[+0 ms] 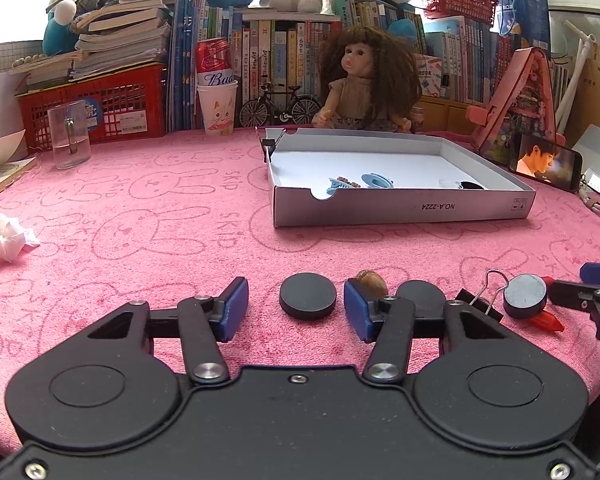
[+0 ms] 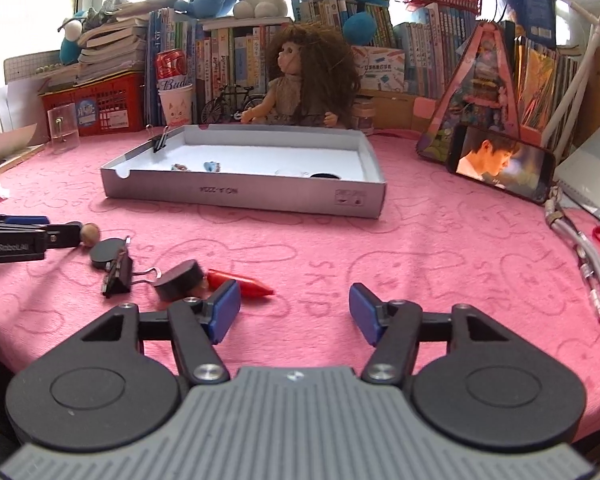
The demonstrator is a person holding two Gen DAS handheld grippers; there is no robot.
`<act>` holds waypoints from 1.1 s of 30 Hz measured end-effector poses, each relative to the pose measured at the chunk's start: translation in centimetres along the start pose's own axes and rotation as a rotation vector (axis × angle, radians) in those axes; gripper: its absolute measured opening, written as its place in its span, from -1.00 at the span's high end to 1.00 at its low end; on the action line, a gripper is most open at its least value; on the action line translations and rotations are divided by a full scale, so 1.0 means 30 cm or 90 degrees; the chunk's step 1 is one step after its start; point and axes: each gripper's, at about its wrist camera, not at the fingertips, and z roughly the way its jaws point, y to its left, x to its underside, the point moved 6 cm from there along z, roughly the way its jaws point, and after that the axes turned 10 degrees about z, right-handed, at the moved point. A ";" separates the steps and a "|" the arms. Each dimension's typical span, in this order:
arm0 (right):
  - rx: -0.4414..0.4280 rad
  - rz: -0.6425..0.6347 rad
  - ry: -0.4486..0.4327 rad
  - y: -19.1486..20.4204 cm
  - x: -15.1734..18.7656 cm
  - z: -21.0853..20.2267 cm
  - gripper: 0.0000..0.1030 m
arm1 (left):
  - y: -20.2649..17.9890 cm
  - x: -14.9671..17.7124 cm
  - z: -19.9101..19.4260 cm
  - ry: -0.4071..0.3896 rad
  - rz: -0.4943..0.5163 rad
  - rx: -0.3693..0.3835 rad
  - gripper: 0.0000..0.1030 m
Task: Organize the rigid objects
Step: 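Withdraw both tools from the tray toward the loose objects on the cloth, then move left tool around the black round disc while right tool moves to the red crayon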
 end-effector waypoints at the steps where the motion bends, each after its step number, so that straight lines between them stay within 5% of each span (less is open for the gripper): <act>1: -0.002 0.005 0.004 0.009 0.003 0.005 -0.33 | -0.001 -0.002 0.001 -0.002 -0.001 0.002 0.07; 19: 0.030 0.012 -0.013 0.095 -0.004 0.057 -0.39 | 0.010 0.002 -0.003 -0.015 -0.013 0.010 0.10; 33: 0.090 0.016 -0.026 -0.028 0.001 0.019 -0.49 | 0.008 0.003 0.000 -0.015 -0.011 0.008 0.10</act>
